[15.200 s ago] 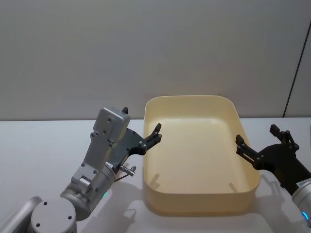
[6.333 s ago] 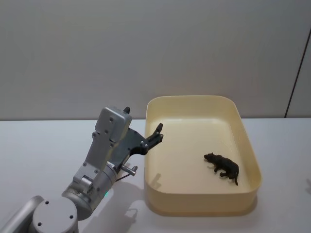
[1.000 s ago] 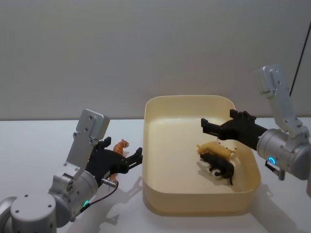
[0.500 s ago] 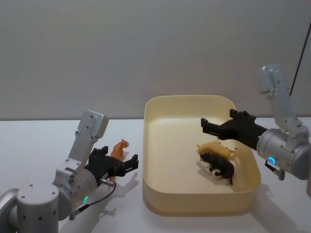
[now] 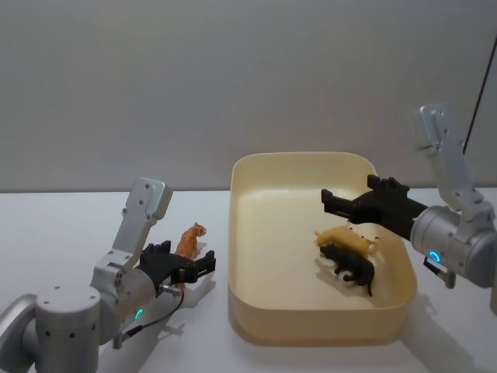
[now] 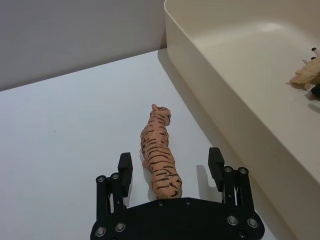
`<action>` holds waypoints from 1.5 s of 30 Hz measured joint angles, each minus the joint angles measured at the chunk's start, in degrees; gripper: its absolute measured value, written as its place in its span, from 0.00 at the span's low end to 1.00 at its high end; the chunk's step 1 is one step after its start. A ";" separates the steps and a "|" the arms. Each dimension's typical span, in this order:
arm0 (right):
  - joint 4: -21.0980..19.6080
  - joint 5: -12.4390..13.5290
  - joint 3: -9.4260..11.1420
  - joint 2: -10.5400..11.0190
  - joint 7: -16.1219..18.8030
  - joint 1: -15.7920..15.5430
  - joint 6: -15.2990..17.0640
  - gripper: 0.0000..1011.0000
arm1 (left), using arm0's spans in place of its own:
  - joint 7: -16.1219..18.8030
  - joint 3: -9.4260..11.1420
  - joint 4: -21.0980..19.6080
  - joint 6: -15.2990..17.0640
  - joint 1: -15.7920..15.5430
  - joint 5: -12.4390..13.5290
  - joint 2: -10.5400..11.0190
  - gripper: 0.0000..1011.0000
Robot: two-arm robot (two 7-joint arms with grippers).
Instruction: Pick up the toy alternately with two hands and place it into the central storage box.
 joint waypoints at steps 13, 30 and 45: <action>0.00 0.00 0.00 0.00 0.00 0.00 0.00 0.99 | 0.30 -0.12 1.76 0.89 -0.92 -0.16 -0.75 0.58; 0.00 0.00 0.00 0.00 0.00 0.00 0.00 0.99 | 0.97 -0.19 1.57 1.04 -1.15 0.72 -0.93 0.29; 0.00 0.00 0.00 0.00 0.00 0.00 0.00 0.99 | -0.98 -0.25 -0.27 0.01 -3.82 6.74 -1.47 0.29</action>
